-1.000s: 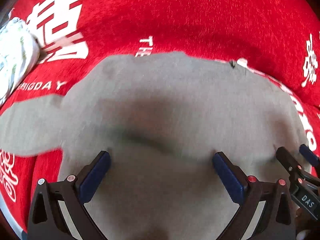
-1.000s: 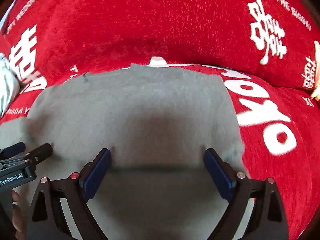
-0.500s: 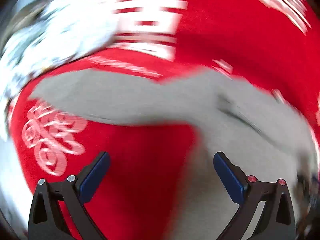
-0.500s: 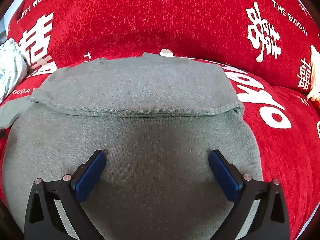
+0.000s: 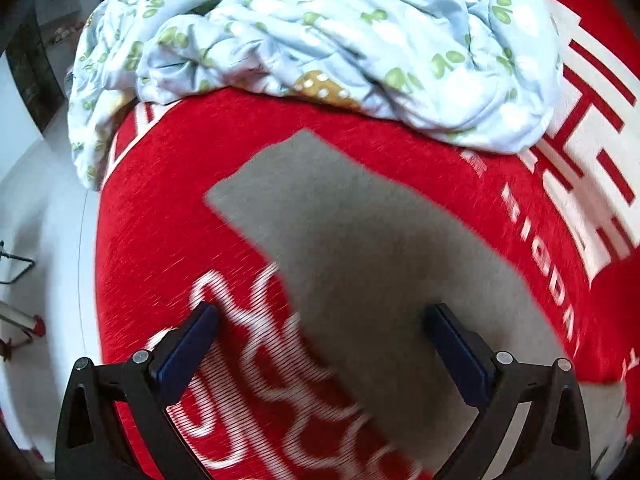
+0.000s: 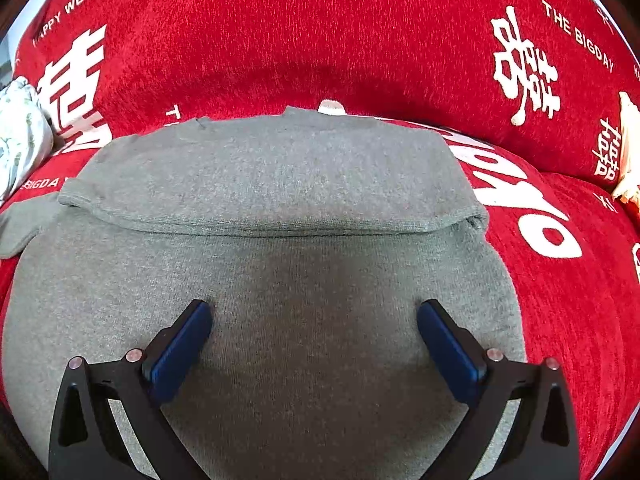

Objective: Fold small clothes
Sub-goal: 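Grasp the other sleeve cuff with the left tool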

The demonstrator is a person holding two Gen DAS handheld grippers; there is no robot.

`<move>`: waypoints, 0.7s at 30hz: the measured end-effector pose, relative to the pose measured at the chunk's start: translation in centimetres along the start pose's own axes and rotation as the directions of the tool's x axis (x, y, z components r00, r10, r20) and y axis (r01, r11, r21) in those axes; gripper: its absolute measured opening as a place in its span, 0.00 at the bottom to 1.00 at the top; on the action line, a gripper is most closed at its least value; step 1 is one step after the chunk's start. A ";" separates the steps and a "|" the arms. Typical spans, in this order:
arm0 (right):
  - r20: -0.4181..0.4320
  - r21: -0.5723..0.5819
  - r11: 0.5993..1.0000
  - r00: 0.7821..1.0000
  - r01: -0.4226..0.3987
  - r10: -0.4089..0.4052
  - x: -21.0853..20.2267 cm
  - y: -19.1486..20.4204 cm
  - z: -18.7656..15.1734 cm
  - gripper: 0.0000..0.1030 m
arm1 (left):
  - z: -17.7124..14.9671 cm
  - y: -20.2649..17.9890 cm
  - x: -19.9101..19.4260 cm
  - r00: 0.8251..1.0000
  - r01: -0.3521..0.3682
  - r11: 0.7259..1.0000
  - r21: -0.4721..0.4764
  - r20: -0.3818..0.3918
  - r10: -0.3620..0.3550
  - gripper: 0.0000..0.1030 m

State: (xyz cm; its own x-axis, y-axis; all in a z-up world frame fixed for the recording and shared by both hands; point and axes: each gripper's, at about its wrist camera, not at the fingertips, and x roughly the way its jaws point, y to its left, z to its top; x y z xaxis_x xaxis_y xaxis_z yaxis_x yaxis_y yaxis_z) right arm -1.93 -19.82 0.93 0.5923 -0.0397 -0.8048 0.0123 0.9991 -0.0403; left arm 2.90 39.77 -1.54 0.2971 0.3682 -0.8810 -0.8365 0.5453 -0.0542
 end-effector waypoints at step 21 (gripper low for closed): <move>-0.032 -0.011 1.000 0.999 0.005 -0.006 0.3 0.7 0.8 1.00 | 1.1 -2.3 -8.5 0.979 0.156 0.979 0.132 0.111 -0.171 0.10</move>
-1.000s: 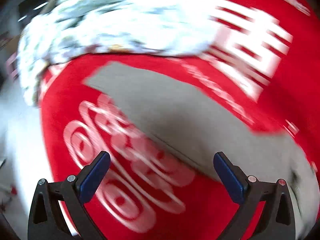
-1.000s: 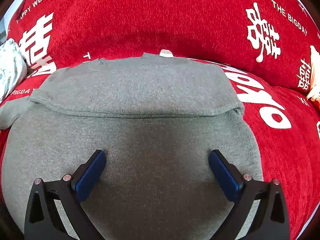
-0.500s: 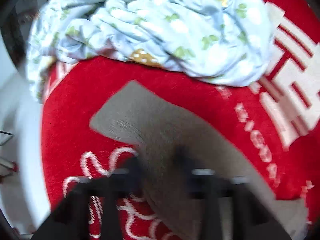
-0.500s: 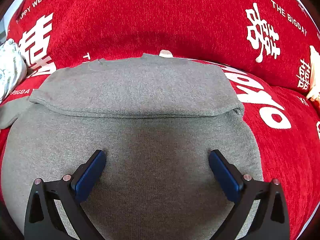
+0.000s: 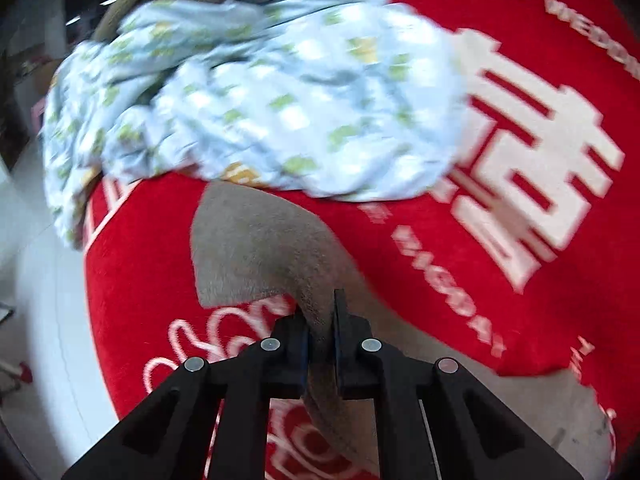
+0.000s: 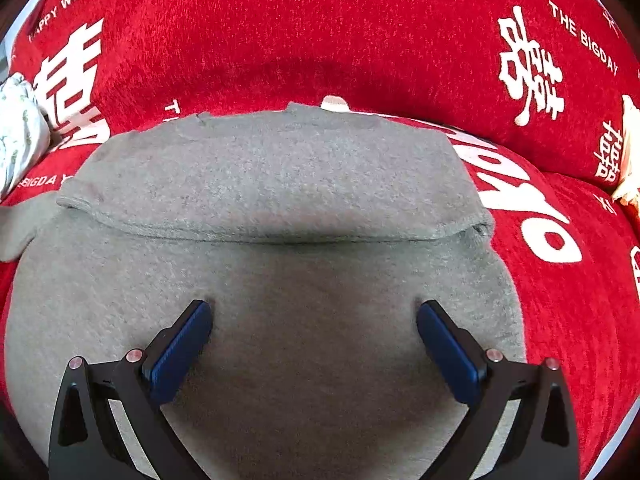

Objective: Fold small clothes
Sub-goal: 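Grasp the other sleeve cuff with the left tool, then fold the sleeve across the sweater body with the left tool and release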

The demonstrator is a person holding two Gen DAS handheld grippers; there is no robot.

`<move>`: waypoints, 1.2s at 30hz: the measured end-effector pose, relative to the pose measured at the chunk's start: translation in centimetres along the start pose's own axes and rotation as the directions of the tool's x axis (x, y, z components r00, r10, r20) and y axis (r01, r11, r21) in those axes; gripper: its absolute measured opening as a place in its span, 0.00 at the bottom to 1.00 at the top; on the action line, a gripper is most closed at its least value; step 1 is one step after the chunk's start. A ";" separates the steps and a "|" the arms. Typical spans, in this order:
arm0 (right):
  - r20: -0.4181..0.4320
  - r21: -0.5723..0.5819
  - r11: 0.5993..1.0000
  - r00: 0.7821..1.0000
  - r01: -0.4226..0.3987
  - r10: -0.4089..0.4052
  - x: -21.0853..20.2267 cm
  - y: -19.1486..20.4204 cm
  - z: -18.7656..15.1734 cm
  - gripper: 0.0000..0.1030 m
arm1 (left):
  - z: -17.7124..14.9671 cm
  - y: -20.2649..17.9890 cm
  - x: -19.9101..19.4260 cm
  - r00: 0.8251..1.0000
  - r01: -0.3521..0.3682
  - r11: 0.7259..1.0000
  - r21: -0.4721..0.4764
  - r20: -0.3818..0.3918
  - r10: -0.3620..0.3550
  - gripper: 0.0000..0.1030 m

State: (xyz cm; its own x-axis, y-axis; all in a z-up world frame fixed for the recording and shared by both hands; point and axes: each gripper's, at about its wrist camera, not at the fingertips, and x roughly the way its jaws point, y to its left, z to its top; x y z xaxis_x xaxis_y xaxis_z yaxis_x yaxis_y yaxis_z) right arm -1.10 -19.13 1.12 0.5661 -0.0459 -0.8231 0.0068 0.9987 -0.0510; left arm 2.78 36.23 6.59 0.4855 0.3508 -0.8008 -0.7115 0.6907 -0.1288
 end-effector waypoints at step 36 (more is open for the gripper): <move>0.055 0.020 0.997 0.995 -0.080 0.079 -0.3 -0.8 -0.8 1.00 | -16.3 -30.4 -11.7 0.962 0.274 0.797 0.538 -0.164 -0.220 0.10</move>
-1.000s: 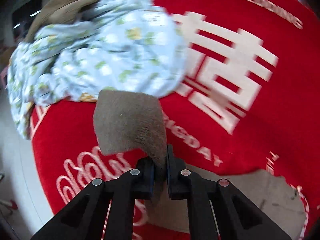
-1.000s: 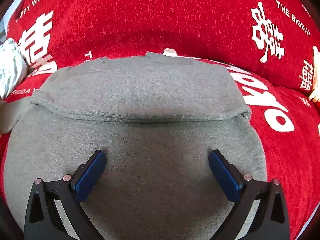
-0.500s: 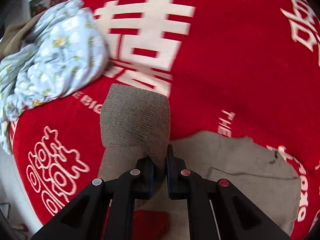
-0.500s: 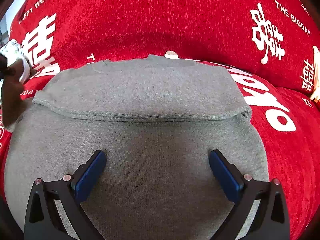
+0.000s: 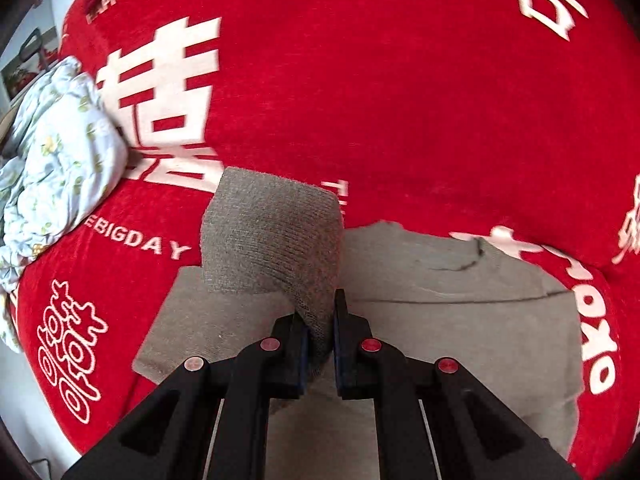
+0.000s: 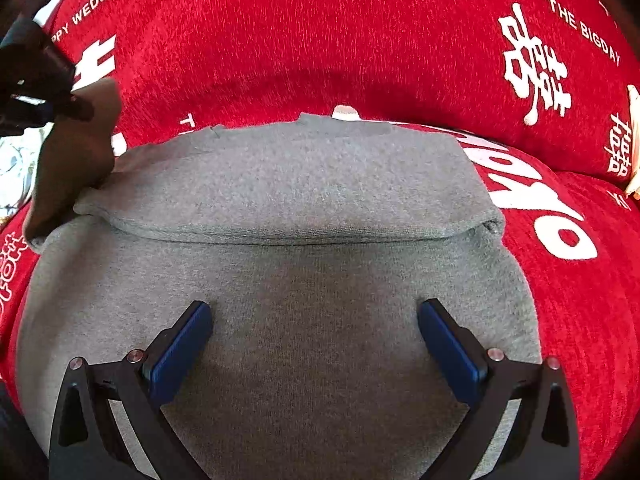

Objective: Fold small clothes
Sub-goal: 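Fold the sleeve across the sweater body with the left tool and release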

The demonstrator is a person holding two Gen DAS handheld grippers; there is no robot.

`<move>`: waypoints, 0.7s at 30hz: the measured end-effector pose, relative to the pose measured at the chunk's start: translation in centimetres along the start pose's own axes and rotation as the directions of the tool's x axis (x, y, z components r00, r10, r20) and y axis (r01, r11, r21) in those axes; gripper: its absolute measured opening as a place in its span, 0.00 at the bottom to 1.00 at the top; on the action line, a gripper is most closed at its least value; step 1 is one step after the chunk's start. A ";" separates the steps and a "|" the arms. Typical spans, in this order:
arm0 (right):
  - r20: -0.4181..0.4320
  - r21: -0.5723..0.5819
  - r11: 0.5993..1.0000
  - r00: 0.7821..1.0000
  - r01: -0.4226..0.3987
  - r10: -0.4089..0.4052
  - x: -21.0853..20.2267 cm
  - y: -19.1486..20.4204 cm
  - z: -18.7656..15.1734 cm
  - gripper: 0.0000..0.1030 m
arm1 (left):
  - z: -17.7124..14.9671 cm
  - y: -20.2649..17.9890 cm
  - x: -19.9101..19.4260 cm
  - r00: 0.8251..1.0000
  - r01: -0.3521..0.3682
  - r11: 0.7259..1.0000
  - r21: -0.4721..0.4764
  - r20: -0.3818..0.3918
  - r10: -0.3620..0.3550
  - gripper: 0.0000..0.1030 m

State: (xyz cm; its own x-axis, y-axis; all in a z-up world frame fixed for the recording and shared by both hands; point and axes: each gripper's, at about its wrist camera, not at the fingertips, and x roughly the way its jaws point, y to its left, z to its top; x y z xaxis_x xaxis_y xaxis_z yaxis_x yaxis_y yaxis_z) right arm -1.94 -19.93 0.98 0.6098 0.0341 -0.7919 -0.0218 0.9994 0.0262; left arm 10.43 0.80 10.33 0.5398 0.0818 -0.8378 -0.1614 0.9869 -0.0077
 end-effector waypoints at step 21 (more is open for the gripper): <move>0.002 -0.131 0.990 0.999 -0.043 0.043 -3.0 -1.5 -3.4 1.00 | -1.8 -11.0 -1.9 0.996 0.087 0.984 0.154 -0.012 -0.087 0.10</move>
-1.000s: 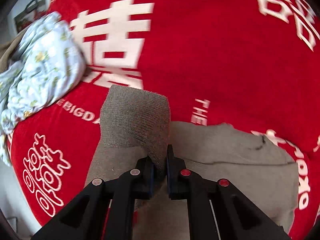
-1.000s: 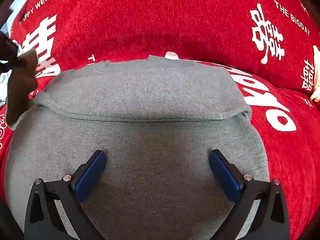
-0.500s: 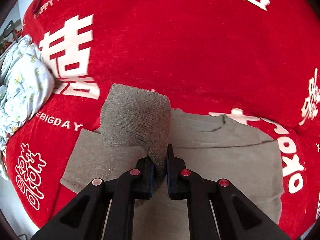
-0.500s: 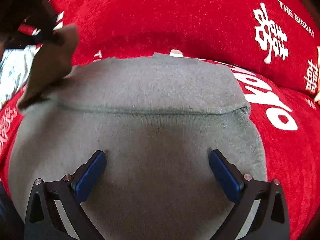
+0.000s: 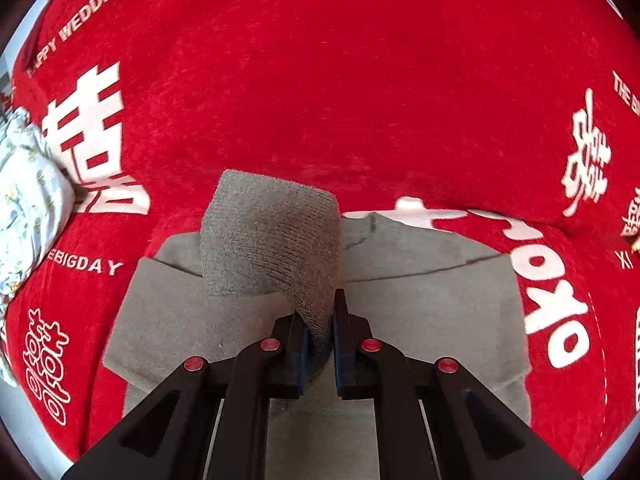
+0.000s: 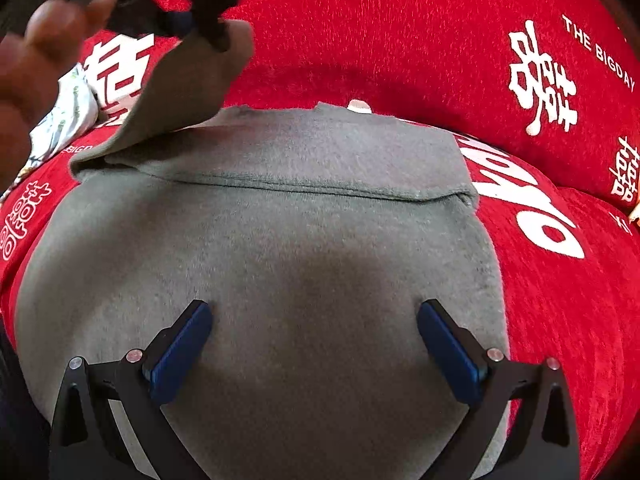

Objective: Fold small clothes
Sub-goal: 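Fold the sleeve across the sweater body with the left tool and release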

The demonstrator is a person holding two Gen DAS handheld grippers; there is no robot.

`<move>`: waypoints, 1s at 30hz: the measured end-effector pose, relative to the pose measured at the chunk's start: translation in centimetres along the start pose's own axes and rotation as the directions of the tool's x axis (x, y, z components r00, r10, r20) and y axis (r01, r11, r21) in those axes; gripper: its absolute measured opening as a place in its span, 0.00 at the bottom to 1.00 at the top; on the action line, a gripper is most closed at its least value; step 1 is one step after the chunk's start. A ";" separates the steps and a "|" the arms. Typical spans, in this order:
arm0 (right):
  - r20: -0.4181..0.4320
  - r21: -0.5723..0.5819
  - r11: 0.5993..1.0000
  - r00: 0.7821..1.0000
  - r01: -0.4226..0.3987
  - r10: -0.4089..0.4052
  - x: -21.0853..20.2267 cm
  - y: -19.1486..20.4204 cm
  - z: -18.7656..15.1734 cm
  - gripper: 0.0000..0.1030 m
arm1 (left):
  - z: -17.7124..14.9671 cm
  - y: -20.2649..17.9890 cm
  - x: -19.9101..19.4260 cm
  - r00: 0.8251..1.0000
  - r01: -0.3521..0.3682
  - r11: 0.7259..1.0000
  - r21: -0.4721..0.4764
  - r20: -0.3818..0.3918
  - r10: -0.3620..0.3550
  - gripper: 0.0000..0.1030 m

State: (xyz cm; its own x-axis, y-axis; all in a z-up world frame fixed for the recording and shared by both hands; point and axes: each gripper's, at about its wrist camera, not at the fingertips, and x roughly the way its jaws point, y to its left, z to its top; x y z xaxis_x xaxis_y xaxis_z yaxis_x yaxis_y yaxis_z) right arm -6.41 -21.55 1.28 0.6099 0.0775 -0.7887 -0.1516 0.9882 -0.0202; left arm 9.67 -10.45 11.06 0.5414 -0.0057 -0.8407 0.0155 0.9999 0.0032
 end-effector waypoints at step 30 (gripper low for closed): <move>0.063 -0.023 0.999 0.997 -0.033 0.035 -1.0 -0.6 -1.7 1.00 | -3.6 -7.3 5.4 0.979 0.161 0.978 0.131 -0.146 -0.142 0.10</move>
State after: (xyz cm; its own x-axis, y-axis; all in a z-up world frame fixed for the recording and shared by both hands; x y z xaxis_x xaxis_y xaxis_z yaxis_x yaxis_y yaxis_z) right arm -8.25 -22.42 1.01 0.6522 0.1198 -0.7485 -0.1896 0.9818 -0.0080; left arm 9.45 -17.76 4.55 0.4055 -0.1452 -0.9025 0.2125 0.9752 -0.0614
